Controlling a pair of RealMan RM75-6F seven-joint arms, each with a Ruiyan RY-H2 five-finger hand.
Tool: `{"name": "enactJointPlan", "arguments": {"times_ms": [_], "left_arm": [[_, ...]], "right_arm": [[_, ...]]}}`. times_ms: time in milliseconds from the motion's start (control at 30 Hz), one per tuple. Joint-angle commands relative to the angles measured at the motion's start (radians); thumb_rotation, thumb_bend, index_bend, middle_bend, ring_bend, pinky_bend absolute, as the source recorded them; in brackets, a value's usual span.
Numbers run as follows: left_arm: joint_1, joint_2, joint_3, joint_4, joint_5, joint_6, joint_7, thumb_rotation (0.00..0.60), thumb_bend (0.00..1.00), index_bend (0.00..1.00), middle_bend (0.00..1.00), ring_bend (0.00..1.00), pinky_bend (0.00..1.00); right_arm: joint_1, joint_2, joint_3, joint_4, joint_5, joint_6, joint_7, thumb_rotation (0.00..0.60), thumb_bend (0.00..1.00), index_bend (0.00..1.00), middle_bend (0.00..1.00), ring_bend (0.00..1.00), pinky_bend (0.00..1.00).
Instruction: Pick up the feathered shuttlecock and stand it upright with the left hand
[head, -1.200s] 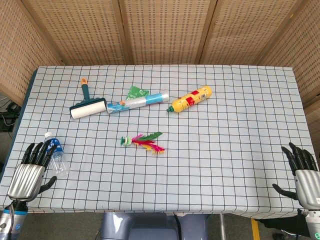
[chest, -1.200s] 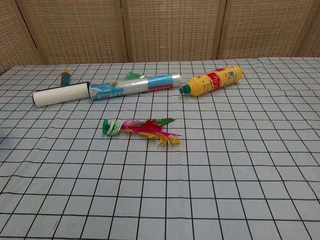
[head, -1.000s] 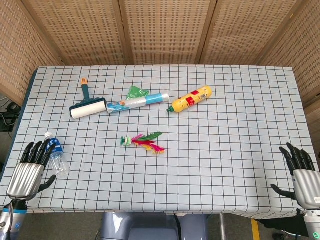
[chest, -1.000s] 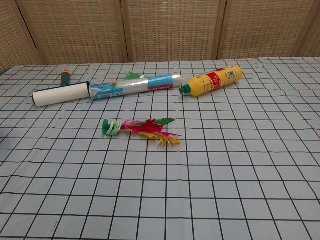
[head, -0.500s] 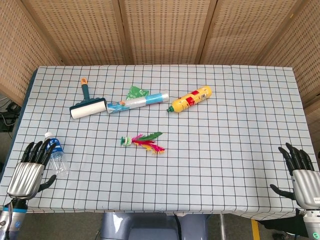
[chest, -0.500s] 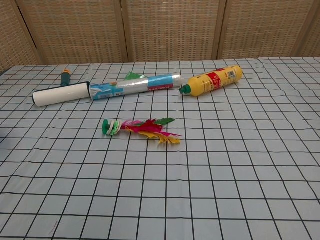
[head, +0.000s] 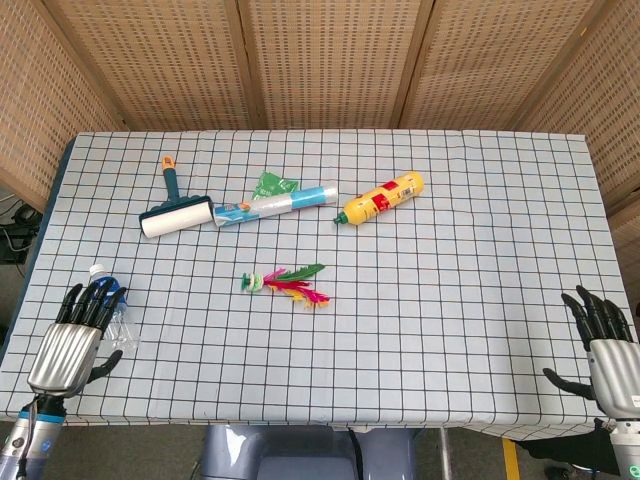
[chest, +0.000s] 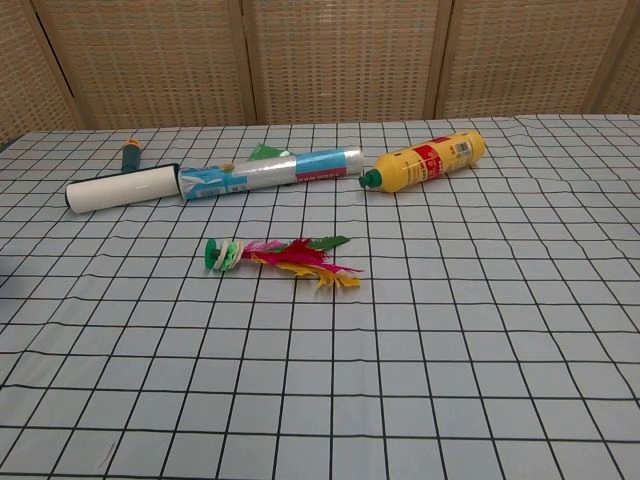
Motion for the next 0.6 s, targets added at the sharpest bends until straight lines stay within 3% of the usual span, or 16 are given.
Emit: {"name": "enactJointPlan", "arguments": {"times_ms": [33,333,467,600], "left_arm": [[-0.017,-0.011,-0.021,-0.009,-0.006,-0.023,0.009,0.600,0.26,0.00,0.00,0.00,0.00],[-0.169,-0.077,-0.172,-0.060,-0.109,-0.182,0.151,0.600,0.29,0.06,0.00,0.00,0.00],[-0.280,-0.145,-0.257,-0.035,-0.237,-0.299,0.233,0.600,0.29,0.08,0.00,0.00,0.00],[-0.370,-0.205,-0.307,0.010,-0.378,-0.389,0.286,0.600,0.31,0.10,0.00,0.00,0.00]], "right_arm": [[0.000,-0.001,0.003,0.002,0.007,-0.001,0.003,0.600,0.08,0.04,0.00,0.00,0.00],[0.006,-0.005,0.013,0.014,0.037,-0.019,0.015,0.600,0.08,0.04,0.00,0.00,0.00],[0.010,-0.010,0.019,0.028,0.063,-0.035,0.020,0.600,0.08,0.04,0.00,0.00,0.00],[0.013,-0.016,0.024,0.040,0.078,-0.045,0.026,0.600,0.08,0.04,0.00,0.00,0.00]]}}
